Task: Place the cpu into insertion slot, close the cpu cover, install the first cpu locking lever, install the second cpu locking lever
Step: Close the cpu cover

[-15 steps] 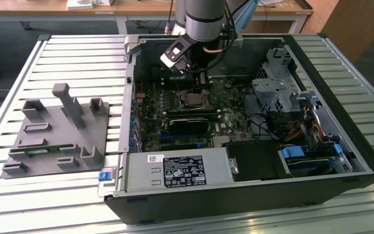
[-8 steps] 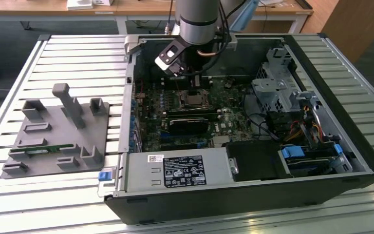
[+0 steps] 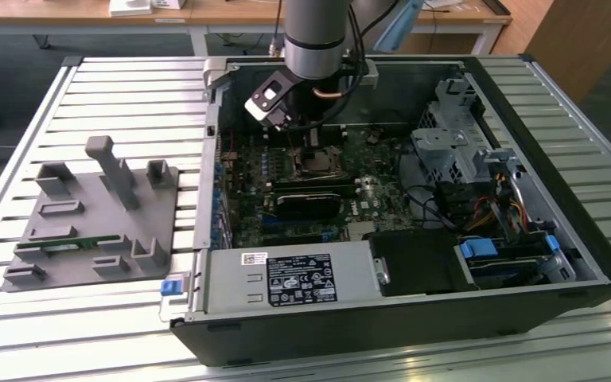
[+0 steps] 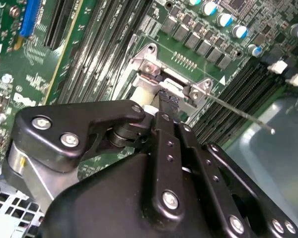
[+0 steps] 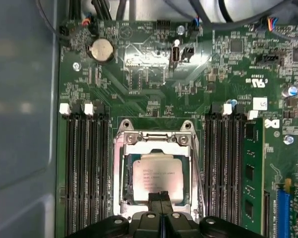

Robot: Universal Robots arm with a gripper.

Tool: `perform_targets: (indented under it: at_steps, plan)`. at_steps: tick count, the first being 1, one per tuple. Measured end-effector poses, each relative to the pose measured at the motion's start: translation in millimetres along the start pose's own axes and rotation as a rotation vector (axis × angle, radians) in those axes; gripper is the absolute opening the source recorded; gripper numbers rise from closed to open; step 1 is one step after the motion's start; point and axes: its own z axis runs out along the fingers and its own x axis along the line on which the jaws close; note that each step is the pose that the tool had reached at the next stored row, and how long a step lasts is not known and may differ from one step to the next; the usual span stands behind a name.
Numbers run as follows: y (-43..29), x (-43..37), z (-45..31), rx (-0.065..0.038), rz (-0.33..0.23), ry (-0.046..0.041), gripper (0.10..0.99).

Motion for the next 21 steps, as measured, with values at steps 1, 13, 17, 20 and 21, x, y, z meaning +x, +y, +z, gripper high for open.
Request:
perform_targets:
  at_steps: [1,13,17,20,21]
  plan:
    - [-0.8,0.0,1.5,0.000,0.000,-0.0001,0.106]
    - [-3.5,-0.1,8.0,0.000,0.000,0.0000,0.106]
    - [-5.2,-0.1,4.8,-0.002,0.000,-0.0001,0.106]
    - [-5.3,-0.1,2.3,-0.003,0.000,0.0000,0.106]
    - [-5.3,0.0,2.1,-0.003,0.000,0.0001,0.106]
